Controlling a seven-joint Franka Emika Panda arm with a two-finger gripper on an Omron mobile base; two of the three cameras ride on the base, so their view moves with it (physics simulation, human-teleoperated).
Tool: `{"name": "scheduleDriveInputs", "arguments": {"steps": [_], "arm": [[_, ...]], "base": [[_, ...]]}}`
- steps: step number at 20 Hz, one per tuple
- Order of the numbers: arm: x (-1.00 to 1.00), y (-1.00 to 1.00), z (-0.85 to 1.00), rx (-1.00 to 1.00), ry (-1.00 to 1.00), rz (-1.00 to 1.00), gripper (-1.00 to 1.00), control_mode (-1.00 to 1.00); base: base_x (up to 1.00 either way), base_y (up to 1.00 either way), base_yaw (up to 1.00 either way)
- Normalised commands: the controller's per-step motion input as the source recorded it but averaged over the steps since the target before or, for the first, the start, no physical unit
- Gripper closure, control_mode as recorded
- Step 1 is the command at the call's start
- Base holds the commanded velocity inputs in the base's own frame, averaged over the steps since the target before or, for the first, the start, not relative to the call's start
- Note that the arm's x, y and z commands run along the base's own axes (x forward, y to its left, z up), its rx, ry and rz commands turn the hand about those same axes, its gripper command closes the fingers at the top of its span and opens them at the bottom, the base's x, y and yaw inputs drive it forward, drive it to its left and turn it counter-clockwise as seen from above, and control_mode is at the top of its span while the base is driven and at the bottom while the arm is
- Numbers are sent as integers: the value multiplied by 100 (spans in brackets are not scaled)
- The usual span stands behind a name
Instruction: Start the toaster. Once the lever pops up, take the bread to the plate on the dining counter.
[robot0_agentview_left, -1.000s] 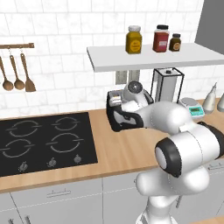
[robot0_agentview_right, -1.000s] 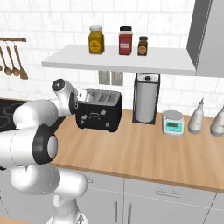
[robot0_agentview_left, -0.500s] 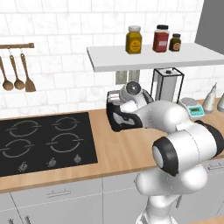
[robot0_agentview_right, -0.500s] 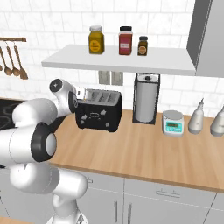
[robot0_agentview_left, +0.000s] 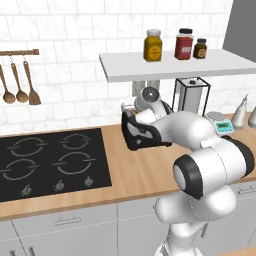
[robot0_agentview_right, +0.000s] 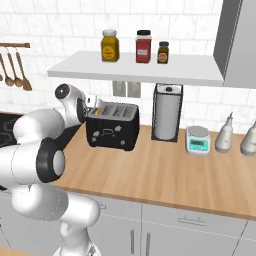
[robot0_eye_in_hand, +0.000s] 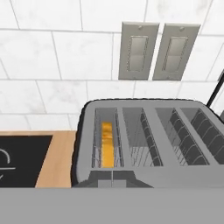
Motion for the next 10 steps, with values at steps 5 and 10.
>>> {"name": "scheduleDriveInputs", "arguments": {"steps": [5,10], "arm": [[2,0,4,4,0,0,100,-100],[5,0,0,9,1,0,100,-100]], "base": [[0,0,0],[0,0,0]]}}
